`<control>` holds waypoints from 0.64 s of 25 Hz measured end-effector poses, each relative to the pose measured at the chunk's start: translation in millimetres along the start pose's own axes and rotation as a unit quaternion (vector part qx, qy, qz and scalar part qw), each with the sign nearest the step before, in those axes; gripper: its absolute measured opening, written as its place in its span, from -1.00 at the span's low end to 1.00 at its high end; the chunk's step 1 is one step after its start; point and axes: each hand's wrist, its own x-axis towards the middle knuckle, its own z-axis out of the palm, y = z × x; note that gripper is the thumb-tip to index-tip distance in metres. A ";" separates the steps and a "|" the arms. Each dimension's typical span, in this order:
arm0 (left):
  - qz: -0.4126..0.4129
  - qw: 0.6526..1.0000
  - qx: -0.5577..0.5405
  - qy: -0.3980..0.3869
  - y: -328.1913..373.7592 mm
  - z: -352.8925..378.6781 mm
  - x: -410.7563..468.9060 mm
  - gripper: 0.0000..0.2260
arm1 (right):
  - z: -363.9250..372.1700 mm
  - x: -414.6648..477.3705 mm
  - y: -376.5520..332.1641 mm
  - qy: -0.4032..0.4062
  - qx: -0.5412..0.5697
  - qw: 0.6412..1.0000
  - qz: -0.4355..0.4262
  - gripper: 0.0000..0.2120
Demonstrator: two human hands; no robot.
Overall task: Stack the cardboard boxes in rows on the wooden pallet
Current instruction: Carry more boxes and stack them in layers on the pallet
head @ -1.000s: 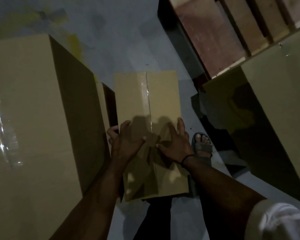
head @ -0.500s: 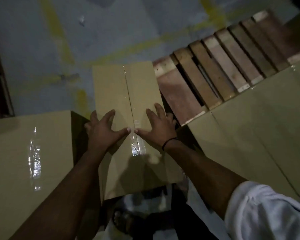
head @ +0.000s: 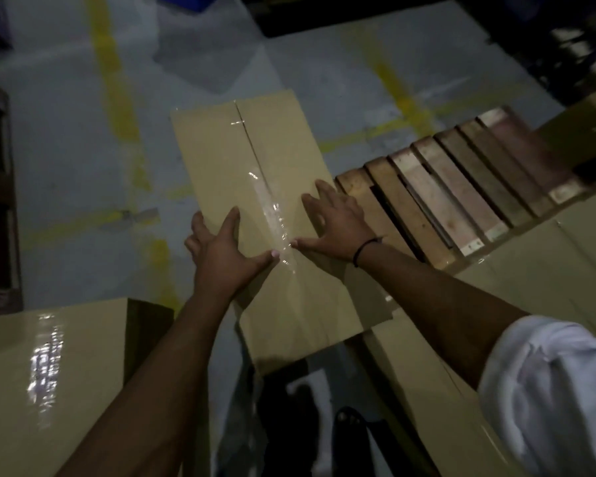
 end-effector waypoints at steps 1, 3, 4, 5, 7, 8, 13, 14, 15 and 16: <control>0.001 1.000 -0.011 -0.015 5.2 11.2 10.1 -0.04 | -2.2 11.5 12.8 -0.003 -0.009 1.000 0.006 -0.07; 0.026 0.998 -0.028 -0.043 15.1 34.7 29.3 -0.03 | -6.7 27.5 37.6 0.001 -0.026 0.999 0.022 -0.07; 0.031 0.997 -0.034 -0.055 17.8 46.2 37.1 -0.03 | -7.7 34.0 50.4 -0.002 -0.035 0.999 0.024 -0.06; 0.033 0.997 -0.041 -0.063 19.0 56.1 43.3 -0.04 | -11.2 39.0 62.3 -0.007 -0.044 0.999 0.021 -0.07; 0.039 0.994 -0.059 -0.082 21.8 71.6 50.1 -0.05 | -19.3 43.7 80.8 -0.017 -0.054 0.998 0.013 -0.12; 0.046 0.992 -0.073 -0.091 23.2 77.8 53.4 -0.05 | -21.3 46.9 88.3 -0.021 -0.054 0.998 0.013 -0.13; 0.050 0.984 -0.090 -0.143 43.5 109.2 80.5 -0.05 | -9.8 72.8 136.0 -0.041 -0.046 0.997 0.045 -0.13; 0.051 0.984 -0.086 -0.149 47.0 117.6 85.4 -0.06 | -6.4 76.8 146.4 -0.047 -0.043 0.997 0.053 -0.12; 0.051 0.983 -0.082 -0.154 48.5 125.9 89.2 -0.06 | -4.5 79.8 155.4 -0.054 -0.040 0.996 0.056 -0.10; 0.046 0.983 -0.079 -0.156 49.6 135.5 93.4 -0.06 | -2.0 83.5 164.6 -0.060 -0.036 0.996 0.058 -0.09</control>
